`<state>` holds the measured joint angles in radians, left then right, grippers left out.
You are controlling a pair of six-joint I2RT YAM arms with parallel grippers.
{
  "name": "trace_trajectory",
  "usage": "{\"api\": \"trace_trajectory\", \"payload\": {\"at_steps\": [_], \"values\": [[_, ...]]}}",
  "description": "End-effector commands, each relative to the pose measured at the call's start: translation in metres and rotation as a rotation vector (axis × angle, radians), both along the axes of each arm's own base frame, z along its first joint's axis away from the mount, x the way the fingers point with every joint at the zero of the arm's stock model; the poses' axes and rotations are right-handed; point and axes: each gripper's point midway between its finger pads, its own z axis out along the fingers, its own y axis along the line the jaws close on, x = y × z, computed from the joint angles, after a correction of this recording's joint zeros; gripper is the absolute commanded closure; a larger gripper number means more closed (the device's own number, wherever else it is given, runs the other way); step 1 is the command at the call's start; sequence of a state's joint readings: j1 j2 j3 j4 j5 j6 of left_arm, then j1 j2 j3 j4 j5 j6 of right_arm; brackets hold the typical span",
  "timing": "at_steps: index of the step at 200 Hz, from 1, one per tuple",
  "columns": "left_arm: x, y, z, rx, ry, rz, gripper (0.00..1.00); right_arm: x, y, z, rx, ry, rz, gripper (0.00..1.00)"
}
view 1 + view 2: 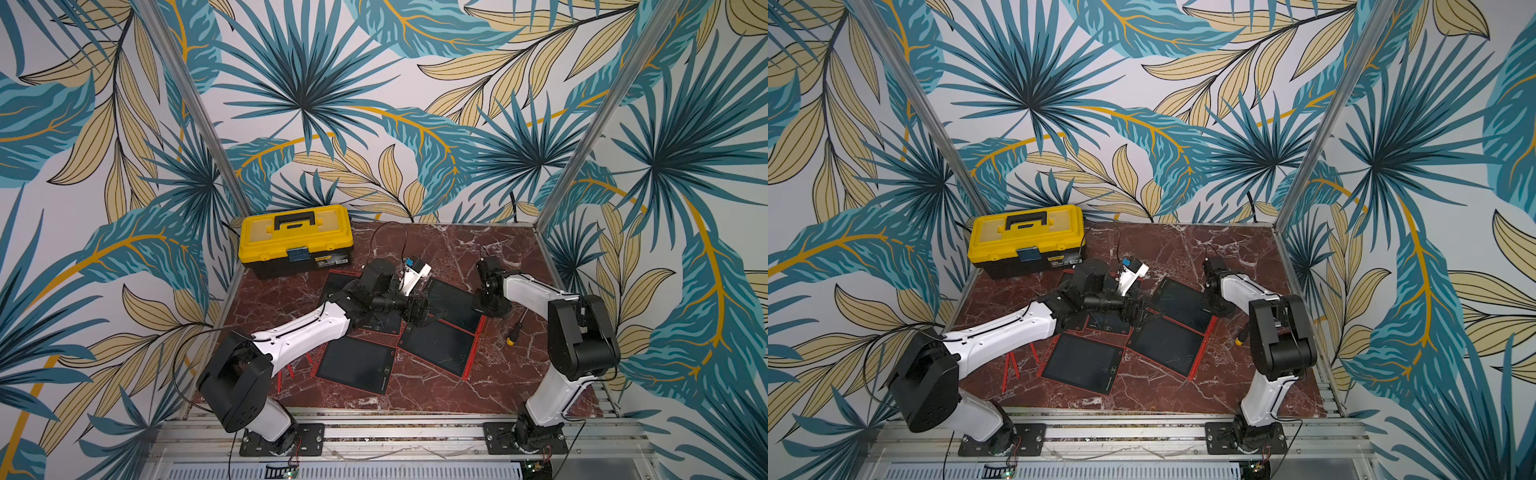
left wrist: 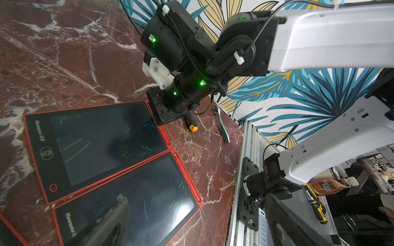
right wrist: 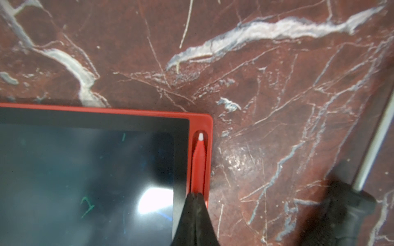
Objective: Place the stylus back onto the writing tablet
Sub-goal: Place the stylus on the writing tablet.
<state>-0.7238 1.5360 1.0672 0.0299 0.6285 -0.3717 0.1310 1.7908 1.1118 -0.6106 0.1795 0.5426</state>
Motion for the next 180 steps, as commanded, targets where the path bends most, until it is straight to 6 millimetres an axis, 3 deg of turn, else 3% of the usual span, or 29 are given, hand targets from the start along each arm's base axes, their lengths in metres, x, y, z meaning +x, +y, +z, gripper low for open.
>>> {"api": "trace_trajectory", "payload": {"at_steps": [1,180], "values": [[-0.001,0.004,0.003,-0.010,-0.011,0.002,0.00,-0.015,0.003,-0.018,-0.003,0.081,-0.009,1.00],[-0.006,0.010,0.008,-0.018,-0.023,0.008,0.01,-0.017,0.019,-0.001,0.118,-0.071,-0.023,1.00]]}}
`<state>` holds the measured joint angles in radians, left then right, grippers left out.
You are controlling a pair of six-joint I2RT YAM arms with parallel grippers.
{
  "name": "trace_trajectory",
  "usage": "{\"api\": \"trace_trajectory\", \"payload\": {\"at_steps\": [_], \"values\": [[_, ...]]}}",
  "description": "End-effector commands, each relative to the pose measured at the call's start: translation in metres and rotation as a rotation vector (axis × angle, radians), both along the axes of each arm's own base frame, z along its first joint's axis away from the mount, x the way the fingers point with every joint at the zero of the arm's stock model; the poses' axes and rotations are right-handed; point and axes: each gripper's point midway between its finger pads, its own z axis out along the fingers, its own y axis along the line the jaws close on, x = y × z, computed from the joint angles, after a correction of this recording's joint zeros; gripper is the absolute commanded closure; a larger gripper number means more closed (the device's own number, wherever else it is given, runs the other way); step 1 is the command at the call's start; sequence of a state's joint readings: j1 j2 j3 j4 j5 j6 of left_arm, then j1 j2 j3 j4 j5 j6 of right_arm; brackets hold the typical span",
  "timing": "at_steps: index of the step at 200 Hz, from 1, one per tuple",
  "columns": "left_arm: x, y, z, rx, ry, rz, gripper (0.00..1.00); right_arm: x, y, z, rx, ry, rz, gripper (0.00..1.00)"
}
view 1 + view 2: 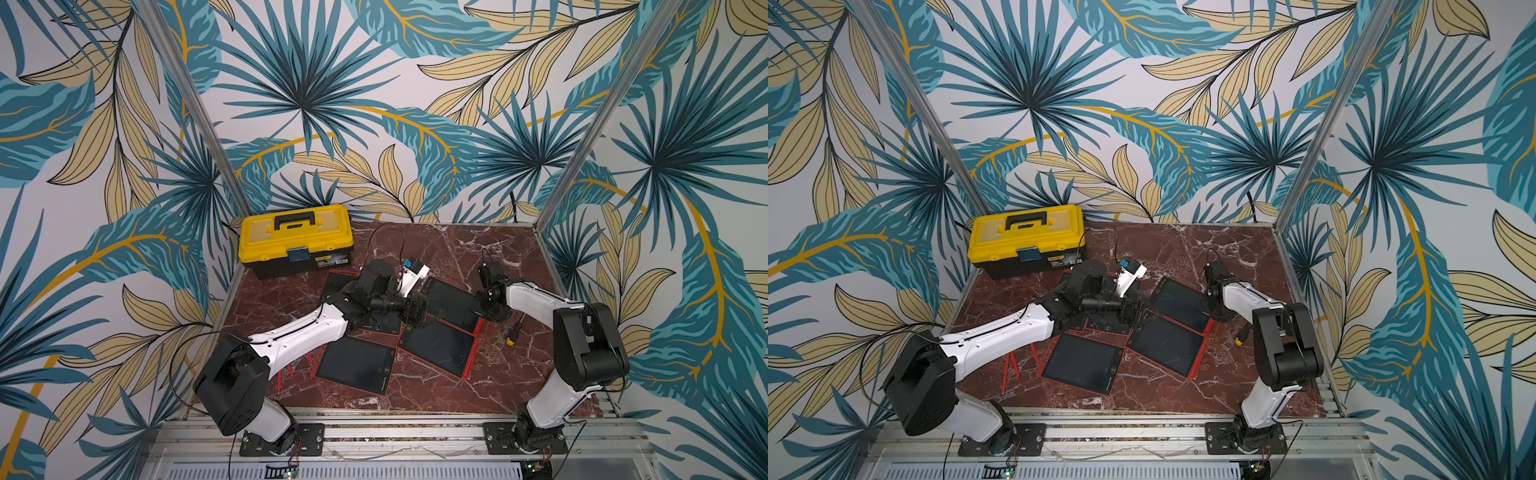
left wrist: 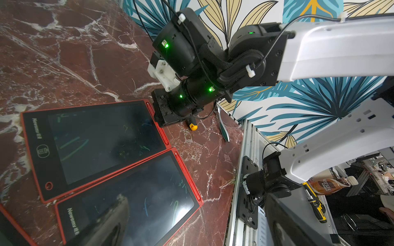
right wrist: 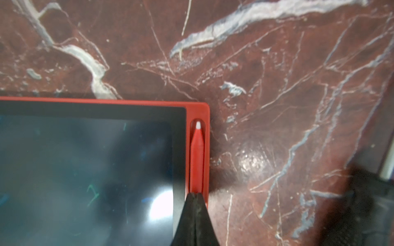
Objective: Place the stylus back onto the writing tablet
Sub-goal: Place the stylus on the writing tablet.
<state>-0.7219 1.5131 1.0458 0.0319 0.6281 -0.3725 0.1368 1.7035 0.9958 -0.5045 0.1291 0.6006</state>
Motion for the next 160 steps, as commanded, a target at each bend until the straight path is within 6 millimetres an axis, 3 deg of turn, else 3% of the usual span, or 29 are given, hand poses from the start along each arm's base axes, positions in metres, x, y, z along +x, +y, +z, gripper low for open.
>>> {"api": "trace_trajectory", "payload": {"at_steps": [1,52,160], "values": [[-0.003,0.005,0.007,-0.016,-0.020,0.005,0.00,-0.009,0.009,-0.002,0.044,0.004,0.018,1.00],[-0.003,0.006,0.006,-0.014,-0.021,0.007,0.00,-0.014,0.007,0.006,0.032,-0.012,0.023,1.00],[-0.003,0.007,0.003,-0.009,-0.021,0.010,0.00,-0.014,0.007,-0.011,0.028,0.049,0.023,1.00]]}}
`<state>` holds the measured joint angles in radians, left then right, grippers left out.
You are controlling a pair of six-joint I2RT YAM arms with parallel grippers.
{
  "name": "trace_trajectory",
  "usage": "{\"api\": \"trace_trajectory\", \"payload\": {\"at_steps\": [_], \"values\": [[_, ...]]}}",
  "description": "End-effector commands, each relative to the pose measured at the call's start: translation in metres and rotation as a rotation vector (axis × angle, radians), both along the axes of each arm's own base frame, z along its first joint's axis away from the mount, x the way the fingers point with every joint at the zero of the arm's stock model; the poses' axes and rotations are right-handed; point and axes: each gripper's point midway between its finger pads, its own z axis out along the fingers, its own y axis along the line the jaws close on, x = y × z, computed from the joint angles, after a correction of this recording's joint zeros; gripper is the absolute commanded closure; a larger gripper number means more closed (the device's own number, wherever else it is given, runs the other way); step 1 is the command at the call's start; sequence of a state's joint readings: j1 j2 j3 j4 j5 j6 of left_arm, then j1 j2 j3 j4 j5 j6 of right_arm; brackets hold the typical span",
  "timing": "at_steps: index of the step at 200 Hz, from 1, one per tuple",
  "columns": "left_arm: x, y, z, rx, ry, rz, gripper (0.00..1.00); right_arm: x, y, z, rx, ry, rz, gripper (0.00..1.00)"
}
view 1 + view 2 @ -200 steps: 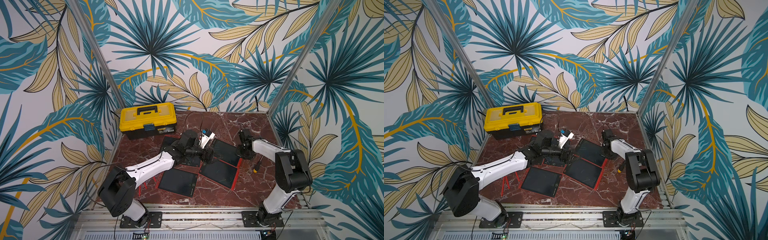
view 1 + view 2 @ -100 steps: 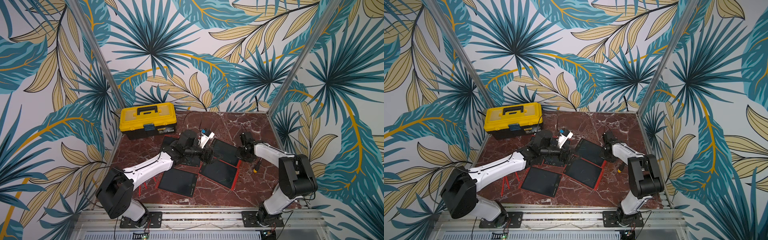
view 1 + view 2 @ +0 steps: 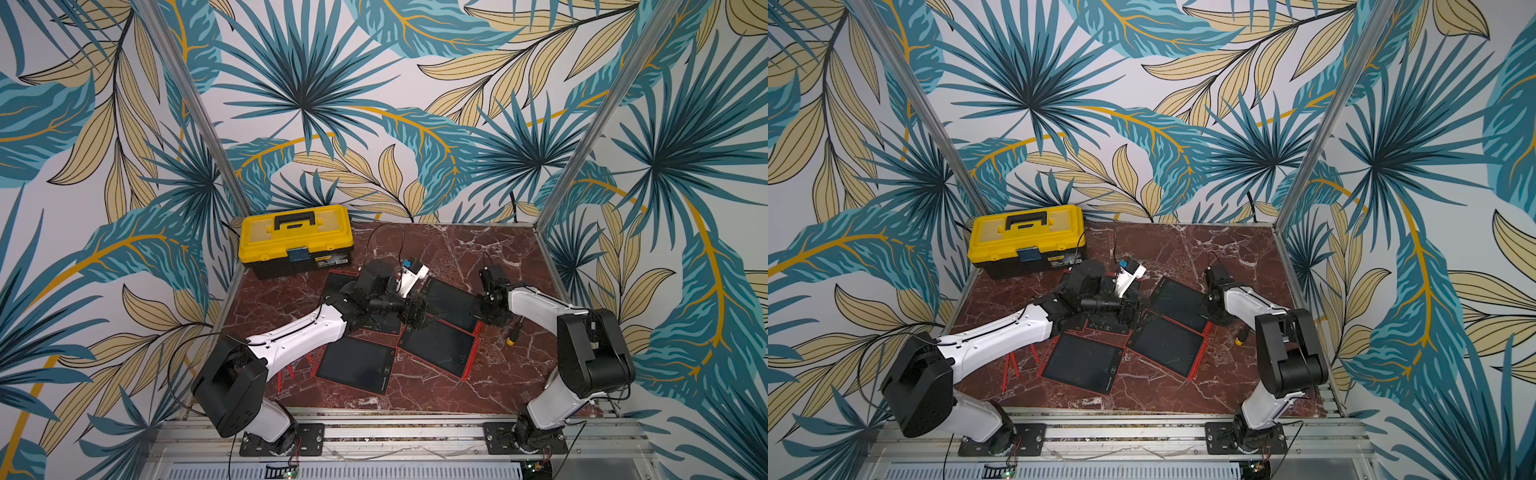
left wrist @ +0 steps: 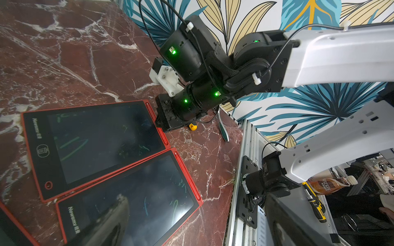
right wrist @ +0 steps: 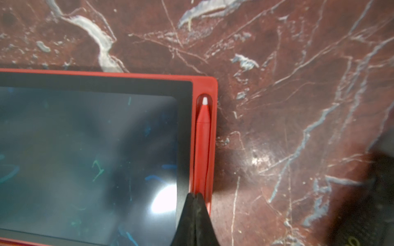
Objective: Place the stylus back onto the writing tablet
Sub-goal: Place the stylus on the writing tablet.
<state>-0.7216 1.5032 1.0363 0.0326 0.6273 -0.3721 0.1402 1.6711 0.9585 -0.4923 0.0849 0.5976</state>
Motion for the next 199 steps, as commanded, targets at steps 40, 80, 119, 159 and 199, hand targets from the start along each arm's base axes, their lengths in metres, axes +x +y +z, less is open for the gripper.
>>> {"api": "trace_trajectory", "payload": {"at_steps": [40,80,119,159,199], "values": [[-0.001,0.005,0.002,-0.006,-0.017,0.007,0.00,-0.009,-0.002,-0.011,-0.019,0.060,-0.008,1.00],[-0.002,0.006,0.003,-0.008,-0.021,0.009,0.00,-0.009,0.000,-0.011,-0.012,0.059,-0.009,1.00],[-0.003,0.005,0.006,-0.015,-0.021,0.004,0.00,-0.005,0.006,-0.008,0.017,0.027,-0.038,1.00],[-0.004,0.006,0.007,-0.017,-0.018,0.002,0.00,-0.006,0.011,-0.011,0.031,0.009,-0.084,1.00],[-0.006,0.006,0.009,-0.022,-0.023,-0.005,0.00,-0.004,0.023,-0.010,0.054,-0.013,-0.104,1.00]]}}
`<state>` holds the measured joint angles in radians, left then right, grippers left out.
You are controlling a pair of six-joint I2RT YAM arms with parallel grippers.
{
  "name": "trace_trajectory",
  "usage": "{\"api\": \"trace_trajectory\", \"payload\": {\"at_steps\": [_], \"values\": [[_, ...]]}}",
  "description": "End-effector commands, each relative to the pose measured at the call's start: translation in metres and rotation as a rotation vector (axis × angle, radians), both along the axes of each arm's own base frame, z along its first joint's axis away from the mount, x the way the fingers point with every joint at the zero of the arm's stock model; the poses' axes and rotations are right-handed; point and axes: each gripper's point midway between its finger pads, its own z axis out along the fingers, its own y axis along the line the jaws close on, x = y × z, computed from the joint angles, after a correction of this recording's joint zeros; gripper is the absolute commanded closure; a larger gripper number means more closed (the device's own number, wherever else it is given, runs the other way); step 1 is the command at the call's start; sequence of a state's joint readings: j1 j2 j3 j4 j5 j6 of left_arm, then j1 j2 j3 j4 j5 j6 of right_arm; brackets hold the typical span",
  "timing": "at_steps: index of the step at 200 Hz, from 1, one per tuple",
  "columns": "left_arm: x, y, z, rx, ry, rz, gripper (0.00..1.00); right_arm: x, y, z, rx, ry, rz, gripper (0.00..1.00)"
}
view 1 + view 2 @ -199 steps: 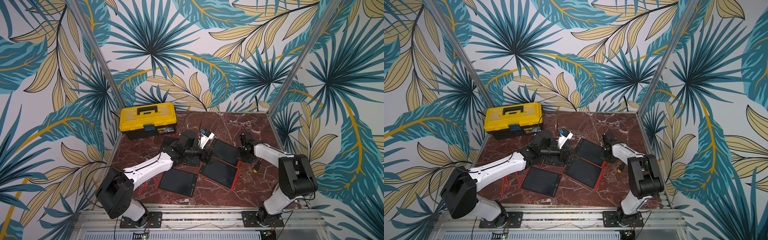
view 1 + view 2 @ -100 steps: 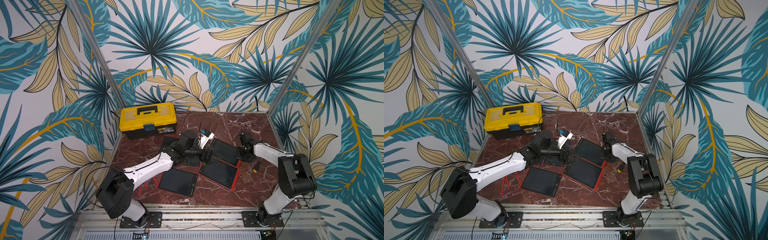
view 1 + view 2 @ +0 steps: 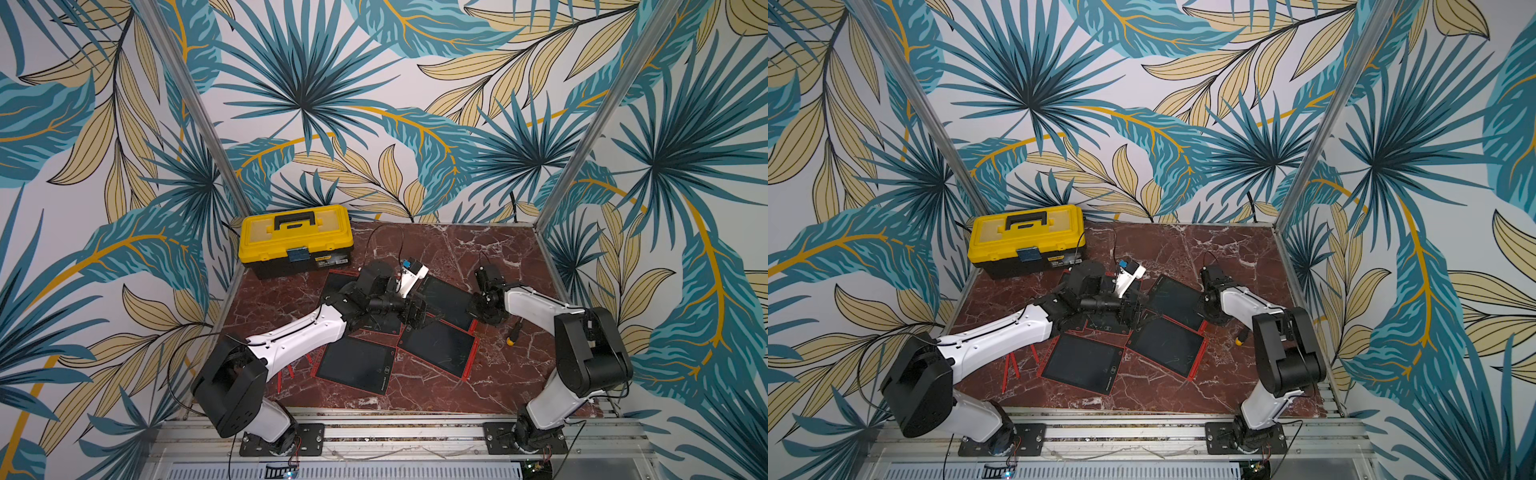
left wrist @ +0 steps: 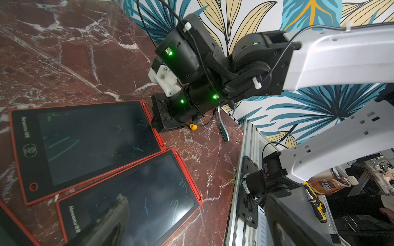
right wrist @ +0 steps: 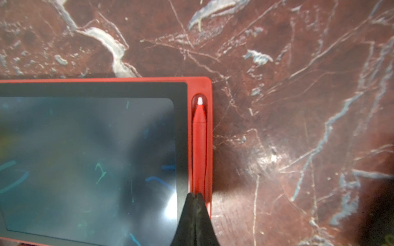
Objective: Place the stylus back onto the writing tablet
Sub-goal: Place the stylus on the writing tablet.
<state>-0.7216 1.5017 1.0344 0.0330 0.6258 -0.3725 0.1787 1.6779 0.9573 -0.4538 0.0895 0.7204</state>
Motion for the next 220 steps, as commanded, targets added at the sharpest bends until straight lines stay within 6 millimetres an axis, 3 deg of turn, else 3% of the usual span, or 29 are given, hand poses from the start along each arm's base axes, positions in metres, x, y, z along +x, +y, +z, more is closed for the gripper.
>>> {"api": "trace_trajectory", "payload": {"at_steps": [1,34,86,112,131,157,220], "values": [[-0.006,0.006,0.009,-0.022,-0.022,-0.006,0.00,-0.010,0.009,-0.010,0.017,0.021,-0.023,1.00],[-0.007,0.008,0.008,-0.019,-0.025,0.000,0.00,-0.008,0.020,-0.014,0.040,0.019,-0.015,1.00],[-0.007,0.009,0.008,-0.018,-0.025,0.000,0.00,-0.005,0.012,0.000,-0.026,-0.005,0.024,1.00],[-0.006,0.009,0.007,-0.017,-0.026,0.001,0.00,-0.004,0.013,-0.002,-0.009,0.005,0.037,1.00],[-0.007,0.009,0.007,-0.016,-0.023,0.001,0.00,-0.005,0.015,-0.008,0.004,0.015,0.041,0.89],[-0.006,0.009,0.005,-0.013,-0.019,0.003,0.00,-0.005,0.016,-0.010,0.012,0.016,0.040,0.82],[-0.006,0.009,0.006,-0.015,-0.019,0.005,0.01,0.000,0.016,-0.008,0.010,-0.005,0.047,0.82]]}}
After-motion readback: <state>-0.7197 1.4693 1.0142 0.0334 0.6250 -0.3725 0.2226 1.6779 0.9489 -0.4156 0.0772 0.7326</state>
